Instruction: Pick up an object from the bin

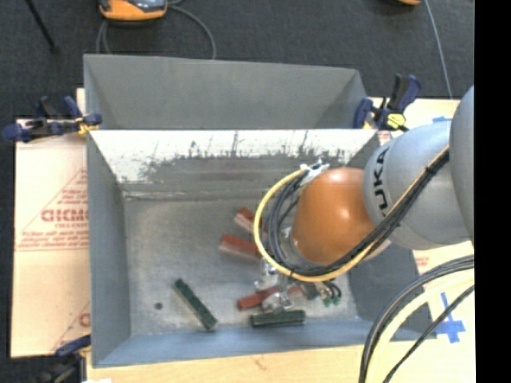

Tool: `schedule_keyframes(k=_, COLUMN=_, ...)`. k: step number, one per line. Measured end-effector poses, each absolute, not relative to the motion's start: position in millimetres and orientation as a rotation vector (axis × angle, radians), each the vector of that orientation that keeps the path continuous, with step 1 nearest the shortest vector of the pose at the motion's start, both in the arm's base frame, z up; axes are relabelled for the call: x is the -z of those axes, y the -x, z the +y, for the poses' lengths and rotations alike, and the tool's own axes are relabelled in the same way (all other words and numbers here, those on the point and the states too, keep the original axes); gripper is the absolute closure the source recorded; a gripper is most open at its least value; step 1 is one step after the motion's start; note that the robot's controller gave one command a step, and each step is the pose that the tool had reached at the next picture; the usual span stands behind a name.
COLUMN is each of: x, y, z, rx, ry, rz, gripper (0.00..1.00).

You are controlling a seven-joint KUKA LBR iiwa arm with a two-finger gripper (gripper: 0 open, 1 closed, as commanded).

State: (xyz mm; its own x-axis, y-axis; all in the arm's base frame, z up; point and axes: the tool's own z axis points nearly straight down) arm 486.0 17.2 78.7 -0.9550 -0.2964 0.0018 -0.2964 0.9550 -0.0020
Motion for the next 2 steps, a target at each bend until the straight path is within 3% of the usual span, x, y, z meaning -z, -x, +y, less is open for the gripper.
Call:
schedule_keyframes(k=1, x=-79, y=-486.0, z=17, rx=-0.003, ry=-0.47, rz=-3.105, gripper=1.0)
schedule_keyframes(k=2, x=-209, y=-496.2, z=35, rx=-0.003, ry=-0.961, rz=-3.0, gripper=1.0)
